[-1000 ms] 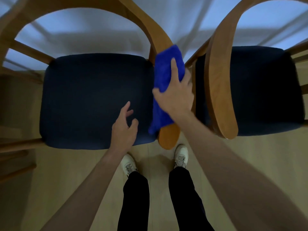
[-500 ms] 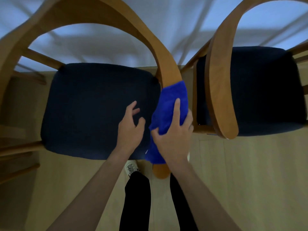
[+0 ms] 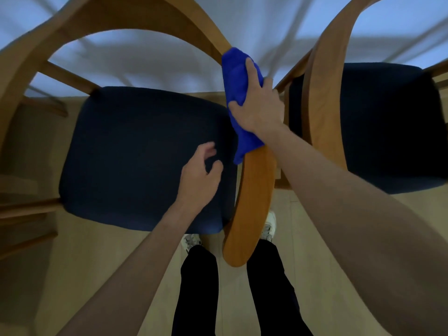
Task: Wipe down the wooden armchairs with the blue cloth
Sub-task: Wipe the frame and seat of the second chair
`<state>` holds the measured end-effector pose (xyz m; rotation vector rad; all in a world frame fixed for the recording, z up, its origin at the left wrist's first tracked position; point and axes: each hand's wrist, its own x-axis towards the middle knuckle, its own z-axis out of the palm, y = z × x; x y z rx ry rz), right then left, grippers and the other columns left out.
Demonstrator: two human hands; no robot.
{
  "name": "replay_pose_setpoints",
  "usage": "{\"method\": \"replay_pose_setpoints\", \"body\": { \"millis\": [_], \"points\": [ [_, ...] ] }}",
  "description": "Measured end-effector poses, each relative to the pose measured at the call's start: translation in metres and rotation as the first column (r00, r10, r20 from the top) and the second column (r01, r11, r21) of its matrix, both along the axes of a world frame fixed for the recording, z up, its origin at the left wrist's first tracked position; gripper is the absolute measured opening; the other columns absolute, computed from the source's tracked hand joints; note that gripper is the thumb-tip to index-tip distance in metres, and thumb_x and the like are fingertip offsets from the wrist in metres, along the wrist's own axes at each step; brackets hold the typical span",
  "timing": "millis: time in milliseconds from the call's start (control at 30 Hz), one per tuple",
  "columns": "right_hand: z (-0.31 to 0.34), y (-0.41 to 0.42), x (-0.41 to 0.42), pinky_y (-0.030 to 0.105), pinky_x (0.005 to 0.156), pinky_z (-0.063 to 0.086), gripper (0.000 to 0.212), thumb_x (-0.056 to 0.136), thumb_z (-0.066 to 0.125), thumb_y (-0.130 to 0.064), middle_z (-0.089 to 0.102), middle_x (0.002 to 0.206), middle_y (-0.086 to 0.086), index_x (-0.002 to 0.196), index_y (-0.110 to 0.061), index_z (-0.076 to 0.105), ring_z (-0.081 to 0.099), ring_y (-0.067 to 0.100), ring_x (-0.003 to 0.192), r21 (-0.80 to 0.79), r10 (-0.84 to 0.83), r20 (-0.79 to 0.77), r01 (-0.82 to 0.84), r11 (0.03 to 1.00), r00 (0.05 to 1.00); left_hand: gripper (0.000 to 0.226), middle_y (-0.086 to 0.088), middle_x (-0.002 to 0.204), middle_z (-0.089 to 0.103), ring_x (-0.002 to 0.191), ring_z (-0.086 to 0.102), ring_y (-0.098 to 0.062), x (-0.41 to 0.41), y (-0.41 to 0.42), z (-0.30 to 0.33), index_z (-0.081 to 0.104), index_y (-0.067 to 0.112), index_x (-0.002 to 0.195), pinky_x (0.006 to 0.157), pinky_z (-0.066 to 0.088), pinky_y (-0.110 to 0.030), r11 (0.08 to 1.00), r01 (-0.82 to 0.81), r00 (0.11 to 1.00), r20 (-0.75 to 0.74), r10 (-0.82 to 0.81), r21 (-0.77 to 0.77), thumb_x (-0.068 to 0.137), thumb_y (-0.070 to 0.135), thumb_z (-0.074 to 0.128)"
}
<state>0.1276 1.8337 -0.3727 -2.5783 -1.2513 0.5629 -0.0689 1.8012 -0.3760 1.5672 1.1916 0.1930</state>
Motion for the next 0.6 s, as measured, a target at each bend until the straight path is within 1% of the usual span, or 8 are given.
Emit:
{"method": "replay_pose_setpoints", "body": {
  "millis": [67, 133, 167, 233, 367, 467, 533, 600],
  "points": [
    [0.0, -0.002, 0.0, 0.044, 0.08, 0.055, 0.087, 0.09, 0.054, -0.048, 0.04, 0.137, 0.014, 0.157, -0.029, 0.0, 0.052, 0.031, 0.11, 0.029, 0.007, -0.006, -0.006, 1.0, 1.0, 0.053, 0.018, 0.123, 0.058, 0.113, 0.054, 0.005, -0.005, -0.012, 0.004, 0.053, 0.027, 0.133, 0.091, 0.042, -0.013, 0.974, 0.202, 0.976, -0.067, -0.209, -0.104, 0.087, 0.053, 0.059],
    [-0.002, -0.017, -0.01, 0.041, 0.08, 0.054, 0.086, 0.091, 0.051, -0.05, 0.037, 0.141, 0.014, 0.157, -0.028, 0.001, 0.049, 0.031, 0.114, 0.063, -0.001, 0.024, -0.001, 0.998, 1.0, 0.068, 0.026, 0.115, 0.062, 0.106, 0.056, 0.01, -0.019, -0.034, 0.009, 0.055, 0.036, 0.129, 0.091, 0.047, -0.019, 0.909, 0.381, 0.912, -0.09, -0.4, -0.171, 0.073, 0.074, 0.057],
    [-0.003, -0.027, -0.016, 0.04, 0.08, 0.053, 0.086, 0.091, 0.051, -0.051, 0.034, 0.145, 0.015, 0.157, -0.028, 0.001, 0.047, 0.031, 0.117, 0.068, -0.013, 0.04, 0.01, 0.998, 0.999, 0.069, 0.029, 0.111, 0.064, 0.104, 0.057, 0.012, -0.025, -0.042, 0.01, 0.056, 0.039, 0.128, 0.093, 0.049, -0.025, 0.904, 0.387, 0.909, -0.088, -0.407, -0.179, 0.069, 0.076, 0.058],
    [-0.003, -0.053, -0.035, 0.04, 0.083, 0.051, 0.087, 0.09, 0.05, -0.054, 0.025, 0.151, 0.018, 0.157, -0.028, 0.0, 0.044, 0.034, 0.121, 0.066, -0.061, 0.077, 0.056, 0.996, 0.995, 0.064, 0.028, 0.102, 0.068, 0.101, 0.059, 0.01, -0.031, -0.049, 0.009, 0.06, 0.042, 0.122, 0.095, 0.05, -0.035, 0.93, 0.306, 0.944, -0.058, -0.323, -0.203, 0.067, 0.074, 0.063],
    [0.0, -0.109, -0.08, 0.044, 0.086, 0.049, 0.092, 0.086, 0.055, -0.055, 0.019, 0.154, 0.018, 0.156, -0.03, 0.0, 0.043, 0.036, 0.121, 0.086, -0.189, 0.048, 0.184, 0.979, 0.981, 0.049, 0.023, 0.093, 0.07, 0.094, 0.063, 0.006, -0.025, -0.042, 0.007, 0.069, 0.036, 0.098, 0.089, 0.053, -0.041, 0.923, 0.324, 0.941, -0.031, -0.337, -0.208, 0.066, 0.072, 0.064],
    [0.0, -0.106, -0.076, 0.039, 0.08, 0.045, 0.099, 0.082, 0.06, -0.056, 0.022, 0.15, 0.019, 0.155, -0.031, -0.002, 0.044, 0.037, 0.119, 0.05, -0.203, 0.043, 0.201, 0.978, 0.978, 0.049, 0.021, 0.094, 0.071, 0.094, 0.064, 0.003, -0.025, -0.043, 0.003, 0.069, 0.037, 0.101, 0.088, 0.053, -0.042, 0.921, 0.327, 0.94, -0.023, -0.339, -0.212, 0.066, 0.071, 0.065],
    [-0.002, -0.074, -0.051, 0.035, 0.075, 0.038, 0.099, 0.082, 0.059, -0.057, 0.026, 0.147, 0.021, 0.155, -0.029, -0.002, 0.046, 0.037, 0.116, 0.039, -0.14, 0.092, 0.137, 0.99, 0.986, 0.055, 0.02, 0.096, 0.07, 0.094, 0.064, 0.001, -0.025, -0.045, 0.001, 0.066, 0.038, 0.11, 0.089, 0.054, -0.041, 0.923, 0.322, 0.943, -0.012, -0.332, -0.209, 0.067, 0.073, 0.065],
    [-0.005, -0.029, -0.02, 0.034, 0.072, 0.04, 0.097, 0.085, 0.056, -0.055, 0.032, 0.143, 0.021, 0.155, -0.026, -0.004, 0.049, 0.035, 0.112, 0.015, -0.045, 0.124, 0.044, 0.999, 0.991, 0.063, 0.02, 0.097, 0.07, 0.094, 0.064, -0.001, -0.024, -0.044, 0.001, 0.062, 0.039, 0.12, 0.089, 0.053, -0.04, 0.916, 0.338, 0.938, -0.01, -0.348, -0.216, 0.067, 0.074, 0.064]
  ]
}}
